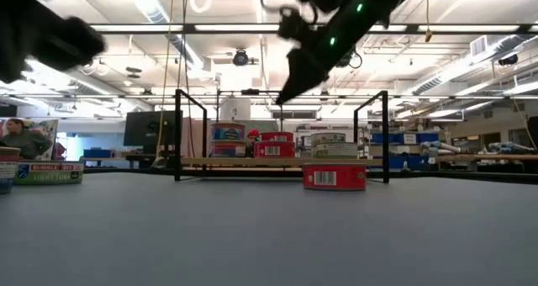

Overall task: Stack canned seafood by type on shelf
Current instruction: Put blue tuna can on the shelf, then put the blue tuna can on the shelf aligned with the other blue tuna cans

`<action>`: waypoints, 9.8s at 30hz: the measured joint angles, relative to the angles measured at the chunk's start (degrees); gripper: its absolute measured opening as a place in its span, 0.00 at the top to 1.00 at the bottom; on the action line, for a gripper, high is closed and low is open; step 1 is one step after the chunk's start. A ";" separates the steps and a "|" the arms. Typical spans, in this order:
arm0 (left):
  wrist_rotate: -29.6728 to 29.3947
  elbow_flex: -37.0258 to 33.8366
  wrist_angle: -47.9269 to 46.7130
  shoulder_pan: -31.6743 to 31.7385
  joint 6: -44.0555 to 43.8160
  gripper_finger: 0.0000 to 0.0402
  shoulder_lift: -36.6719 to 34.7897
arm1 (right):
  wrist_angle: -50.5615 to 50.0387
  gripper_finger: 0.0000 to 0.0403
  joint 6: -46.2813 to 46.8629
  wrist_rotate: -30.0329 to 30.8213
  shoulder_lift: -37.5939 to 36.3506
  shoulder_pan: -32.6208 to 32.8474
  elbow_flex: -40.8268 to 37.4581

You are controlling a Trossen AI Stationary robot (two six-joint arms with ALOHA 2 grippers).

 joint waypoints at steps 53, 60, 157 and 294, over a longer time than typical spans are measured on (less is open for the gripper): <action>-5.20 0.54 -16.47 -10.08 -35.35 0.77 10.91 | -4.43 0.99 5.29 16.67 -2.32 17.71 0.02; -5.38 0.46 -16.22 -8.80 -34.50 0.89 11.02 | -4.43 0.98 5.28 16.76 -2.32 17.73 0.02; 2.68 13.44 -3.54 12.78 20.21 1.00 20.11 | -12.81 0.99 18.14 16.19 -13.88 28.10 -1.54; -41.93 34.01 -20.04 44.96 29.58 0.49 34.24 | 22.21 0.99 22.95 3.21 -9.47 29.82 -17.32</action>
